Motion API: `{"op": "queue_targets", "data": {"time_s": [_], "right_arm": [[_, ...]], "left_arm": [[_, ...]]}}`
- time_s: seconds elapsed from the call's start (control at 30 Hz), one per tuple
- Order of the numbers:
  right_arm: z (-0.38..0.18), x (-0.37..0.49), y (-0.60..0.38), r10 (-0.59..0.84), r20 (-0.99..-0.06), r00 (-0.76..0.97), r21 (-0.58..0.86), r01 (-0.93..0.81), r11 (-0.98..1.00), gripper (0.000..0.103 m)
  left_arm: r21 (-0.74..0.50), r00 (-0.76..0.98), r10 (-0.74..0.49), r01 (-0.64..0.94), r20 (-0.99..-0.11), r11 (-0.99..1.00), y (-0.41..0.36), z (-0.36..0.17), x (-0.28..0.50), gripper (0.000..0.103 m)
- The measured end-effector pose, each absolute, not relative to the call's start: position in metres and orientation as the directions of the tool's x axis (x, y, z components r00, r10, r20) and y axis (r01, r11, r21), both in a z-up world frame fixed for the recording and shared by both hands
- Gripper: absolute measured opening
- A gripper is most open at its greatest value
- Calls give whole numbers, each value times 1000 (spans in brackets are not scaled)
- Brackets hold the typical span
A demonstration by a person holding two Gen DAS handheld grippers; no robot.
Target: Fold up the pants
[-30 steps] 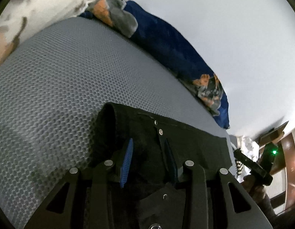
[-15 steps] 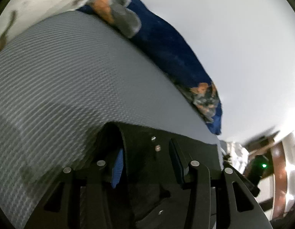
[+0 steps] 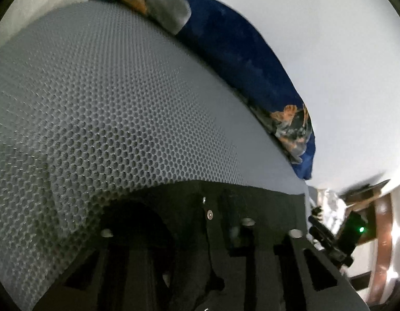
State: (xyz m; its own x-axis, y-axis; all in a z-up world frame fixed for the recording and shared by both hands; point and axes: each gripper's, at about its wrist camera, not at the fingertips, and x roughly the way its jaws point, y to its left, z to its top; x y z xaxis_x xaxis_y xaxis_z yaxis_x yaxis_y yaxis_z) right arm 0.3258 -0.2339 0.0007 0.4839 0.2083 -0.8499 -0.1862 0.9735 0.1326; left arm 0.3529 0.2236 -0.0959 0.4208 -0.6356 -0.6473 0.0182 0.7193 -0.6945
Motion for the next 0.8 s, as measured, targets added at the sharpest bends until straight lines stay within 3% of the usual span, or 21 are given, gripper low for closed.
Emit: {"op": "queue_targets", "data": {"time_s": [0.03, 0.27, 0.53, 0.6, 0.8], "right_arm": [[0, 331, -238, 231, -853, 468, 134, -232, 963, 102], [-1, 382, -249, 363, -866, 343, 158, -501, 851, 94], [-18, 424, -220, 446, -895, 29, 255, -786, 563, 69], [-24, 429, -214, 427, -903, -48, 276, -827, 491, 67], [-45, 433, -222, 323, -937, -137, 269, -872, 410, 39]], "left_arm": [[-684, 433, -625, 25, -650, 729, 223, -92, 350, 10], [-667, 549, -609, 119, -572, 735, 209, -25, 307, 9], [-639, 639, -560, 137, -527, 757, 199, 21, 258, 9], [-629, 649, -541, 122, -535, 768, 195, 23, 254, 9], [-594, 659, -489, 80, -571, 801, 189, 26, 248, 9]]}}
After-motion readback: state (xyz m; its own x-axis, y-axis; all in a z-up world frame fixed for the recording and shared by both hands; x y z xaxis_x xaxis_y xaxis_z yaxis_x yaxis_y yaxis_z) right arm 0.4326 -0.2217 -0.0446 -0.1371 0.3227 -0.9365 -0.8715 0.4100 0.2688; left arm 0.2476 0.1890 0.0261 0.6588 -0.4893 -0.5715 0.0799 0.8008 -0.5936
